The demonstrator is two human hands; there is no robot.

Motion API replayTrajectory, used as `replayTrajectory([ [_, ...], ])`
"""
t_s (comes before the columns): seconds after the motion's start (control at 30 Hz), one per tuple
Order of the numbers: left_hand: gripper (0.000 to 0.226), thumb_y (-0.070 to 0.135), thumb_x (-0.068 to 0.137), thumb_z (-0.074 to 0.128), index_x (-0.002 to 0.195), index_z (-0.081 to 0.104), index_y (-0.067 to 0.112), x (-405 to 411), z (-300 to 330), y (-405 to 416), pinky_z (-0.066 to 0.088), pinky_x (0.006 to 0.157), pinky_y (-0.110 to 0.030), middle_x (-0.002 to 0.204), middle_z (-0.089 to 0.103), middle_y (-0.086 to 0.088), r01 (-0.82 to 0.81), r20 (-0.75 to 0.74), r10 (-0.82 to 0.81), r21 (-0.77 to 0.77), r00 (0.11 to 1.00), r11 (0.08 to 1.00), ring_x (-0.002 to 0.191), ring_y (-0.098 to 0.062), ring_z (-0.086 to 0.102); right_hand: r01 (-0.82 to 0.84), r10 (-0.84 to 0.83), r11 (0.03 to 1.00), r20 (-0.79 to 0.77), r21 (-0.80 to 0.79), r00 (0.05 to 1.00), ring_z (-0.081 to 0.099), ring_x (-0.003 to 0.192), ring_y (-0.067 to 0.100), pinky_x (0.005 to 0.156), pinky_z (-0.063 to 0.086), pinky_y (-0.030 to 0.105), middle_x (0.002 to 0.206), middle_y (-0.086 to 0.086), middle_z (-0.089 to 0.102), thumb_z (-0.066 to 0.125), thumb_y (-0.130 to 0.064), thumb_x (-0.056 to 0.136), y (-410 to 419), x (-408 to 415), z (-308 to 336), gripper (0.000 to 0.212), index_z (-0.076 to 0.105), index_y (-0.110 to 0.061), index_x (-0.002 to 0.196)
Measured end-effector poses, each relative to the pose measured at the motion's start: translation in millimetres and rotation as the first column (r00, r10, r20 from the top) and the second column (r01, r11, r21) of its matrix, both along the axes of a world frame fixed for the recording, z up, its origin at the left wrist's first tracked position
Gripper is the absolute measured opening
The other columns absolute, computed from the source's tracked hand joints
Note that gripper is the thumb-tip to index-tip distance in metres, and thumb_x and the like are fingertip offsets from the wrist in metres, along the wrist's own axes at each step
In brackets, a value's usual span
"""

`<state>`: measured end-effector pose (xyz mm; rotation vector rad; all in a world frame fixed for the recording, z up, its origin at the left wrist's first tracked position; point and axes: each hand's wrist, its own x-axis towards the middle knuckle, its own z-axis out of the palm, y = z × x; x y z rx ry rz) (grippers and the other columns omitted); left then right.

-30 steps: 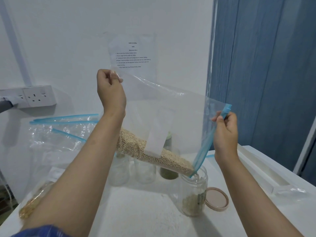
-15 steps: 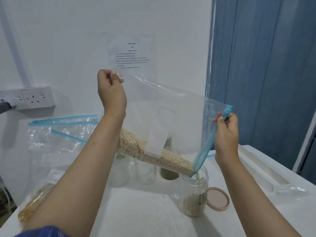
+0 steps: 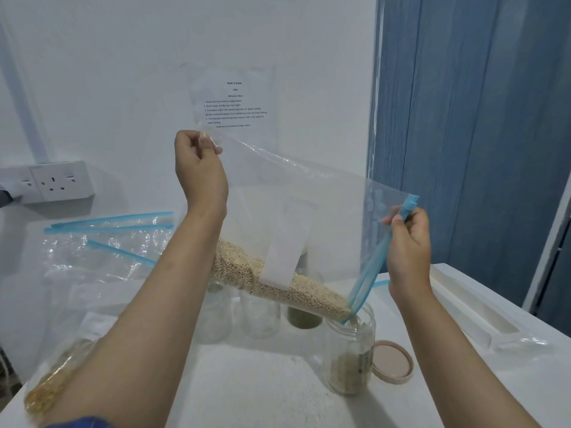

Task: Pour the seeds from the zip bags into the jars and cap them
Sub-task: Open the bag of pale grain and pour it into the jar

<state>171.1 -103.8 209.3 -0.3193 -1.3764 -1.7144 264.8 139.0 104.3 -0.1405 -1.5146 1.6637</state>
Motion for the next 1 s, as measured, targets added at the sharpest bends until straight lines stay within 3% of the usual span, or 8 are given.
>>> replayTrajectory([
  [0.37, 0.019, 0.020, 0.099, 0.041, 0.082, 0.044, 0.027, 0.1, -1.8, -0.2, 0.042, 0.078, -0.032, 0.073, 0.057, 0.009, 0.011, 0.001, -0.011, 0.000, 1.000, 1.000, 0.072, -0.010, 0.052, -0.011, 0.011, 1.000, -0.004, -0.006, 1.000, 0.052, 0.090, 0.002, 0.085, 0.043, 0.025, 0.091, -0.021, 0.056, 0.040, -0.014, 0.106, 0.9, -0.1, -0.6, 0.025, 0.050, -0.032, 0.092],
  [0.83, 0.019, 0.019, 0.100, 0.041, 0.083, 0.044, 0.027, -0.4, -2.5, 0.2, 0.043, 0.078, -0.030, 0.075, 0.057, 0.008, 0.010, 0.013, -0.010, -0.012, 1.000, 1.000, 0.069, -0.009, 0.051, -0.012, 0.012, 1.000, -0.024, -0.013, 1.000, 0.052, 0.077, -0.014, 0.067, 0.039, 0.002, 0.082, -0.027, 0.057, 0.040, -0.011, 0.105, 2.3, -0.7, -3.4, 0.026, 0.050, -0.032, 0.092],
  [1.0, 0.020, 0.019, 0.101, 0.041, 0.083, 0.044, 0.027, -1.2, -2.0, 1.2, 0.043, 0.077, -0.030, 0.075, 0.057, 0.007, 0.010, 0.008, -0.010, -0.027, 1.000, 1.000, 0.070, -0.009, 0.051, -0.015, 0.014, 0.999, -0.038, -0.030, 0.999, 0.052, 0.072, -0.017, 0.063, 0.038, -0.002, 0.079, -0.030, 0.058, 0.040, -0.010, 0.105, 4.7, -2.9, -5.1, 0.017, 0.051, -0.022, 0.100],
])
